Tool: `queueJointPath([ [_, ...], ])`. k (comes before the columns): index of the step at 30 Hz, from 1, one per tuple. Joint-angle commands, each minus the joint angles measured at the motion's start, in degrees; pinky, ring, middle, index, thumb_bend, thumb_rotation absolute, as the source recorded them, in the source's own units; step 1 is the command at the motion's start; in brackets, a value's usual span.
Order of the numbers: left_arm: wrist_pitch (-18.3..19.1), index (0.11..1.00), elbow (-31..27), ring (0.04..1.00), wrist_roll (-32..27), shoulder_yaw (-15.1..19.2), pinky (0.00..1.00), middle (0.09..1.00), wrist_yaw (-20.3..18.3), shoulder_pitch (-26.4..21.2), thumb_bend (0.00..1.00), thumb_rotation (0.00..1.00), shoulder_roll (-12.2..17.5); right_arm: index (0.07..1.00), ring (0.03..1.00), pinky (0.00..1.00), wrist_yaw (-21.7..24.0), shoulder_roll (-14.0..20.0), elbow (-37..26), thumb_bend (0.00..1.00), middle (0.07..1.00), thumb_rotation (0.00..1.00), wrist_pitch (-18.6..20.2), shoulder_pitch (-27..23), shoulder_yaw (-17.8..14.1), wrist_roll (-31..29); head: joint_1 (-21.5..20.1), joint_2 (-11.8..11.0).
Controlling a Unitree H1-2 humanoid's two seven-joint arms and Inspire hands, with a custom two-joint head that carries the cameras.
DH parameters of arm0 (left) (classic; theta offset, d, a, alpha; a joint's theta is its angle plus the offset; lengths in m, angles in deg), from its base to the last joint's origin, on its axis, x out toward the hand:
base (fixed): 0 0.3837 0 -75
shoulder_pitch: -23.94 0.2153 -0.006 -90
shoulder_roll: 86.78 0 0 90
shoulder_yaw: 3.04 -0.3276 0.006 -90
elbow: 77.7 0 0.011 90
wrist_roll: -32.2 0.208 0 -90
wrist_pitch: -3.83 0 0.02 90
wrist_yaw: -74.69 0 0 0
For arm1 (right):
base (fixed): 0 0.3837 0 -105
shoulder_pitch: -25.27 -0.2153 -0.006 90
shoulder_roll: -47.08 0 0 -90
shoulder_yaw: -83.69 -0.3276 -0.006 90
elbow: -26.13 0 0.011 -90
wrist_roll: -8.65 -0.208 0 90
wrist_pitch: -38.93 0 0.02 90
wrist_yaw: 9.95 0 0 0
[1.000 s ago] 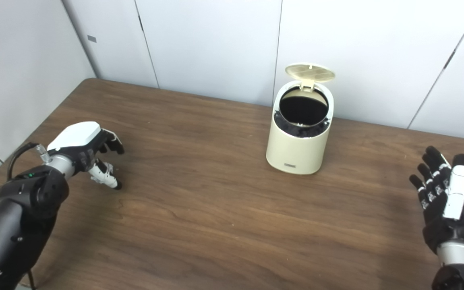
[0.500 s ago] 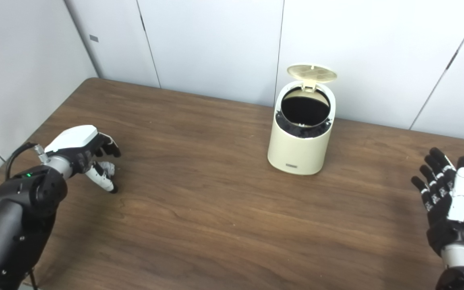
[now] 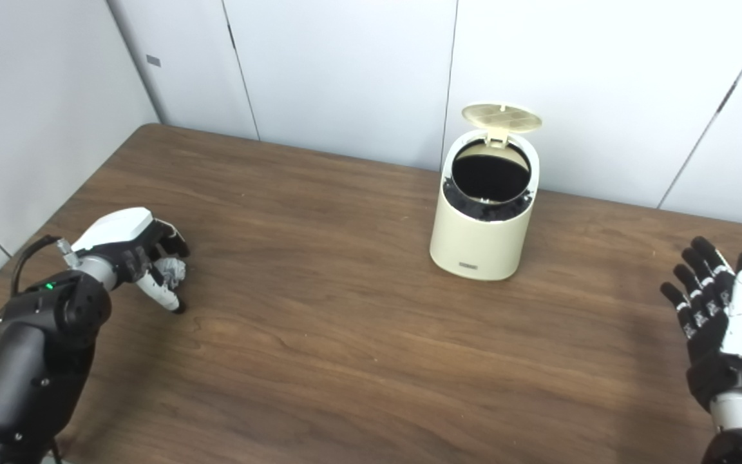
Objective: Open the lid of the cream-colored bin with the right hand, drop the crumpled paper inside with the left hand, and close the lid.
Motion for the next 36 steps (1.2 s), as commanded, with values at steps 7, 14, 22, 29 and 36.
queueJointPath([
  [7, -0.11, 0.664, 1.42, 0.727, -1.84, 0.27, 0.61, 0.759, 6.89, 0.26, 0.88, 0.0, 1.69, 0.872, 0.932, 0.88, -0.16, 0.84, -2.6, 0.64, 0.915, 1.0, -0.05, -1.79, -0.17, -0.77, 0.14, 0.27],
  [14, -0.73, 0.656, 3.26, 0.722, -4.84, -0.87, 0.61, 0.75, 11.67, 1.13, 0.87, 0.0, 2.42, 0.873, 0.936, 0.9, 0.05, 1.14, -2.25, 0.64, 0.916, 1.0, -0.51, -1.92, 0.01, -0.25, 0.0, 0.27],
  [22, -0.32, 0.626, 4.93, 0.585, -8.75, -0.23, 0.5, 0.649, 17.22, 1.29, 0.79, 0.0, 1.21, 0.867, 0.933, 0.88, -0.01, 1.03, -2.7, 0.65, 0.915, 1.0, -0.12, -1.9, -0.42, -1.38, -0.11, 0.38],
  [29, -1.51, 0.453, 7.81, 0.464, -11.31, -1.13, 0.47, 0.528, 25.72, 1.88, 0.5, 0.0, 1.23, 0.87, 0.933, 0.88, 0.29, 1.16, -2.34, 0.64, 0.918, 1.0, -0.63, -1.89, -0.59, -1.96, 0.13, 0.43],
  [36, -0.4, 0.447, 7.39, 0.47, -11.73, -2.76, 0.46, 0.538, 25.94, 2.04, 0.5, 0.0, 2.36, 0.866, 0.933, 0.89, 0.16, 1.15, -2.27, 0.65, 0.914, 1.0, -0.2, -2.11, -0.74, -2.47, 0.11, 0.47],
])
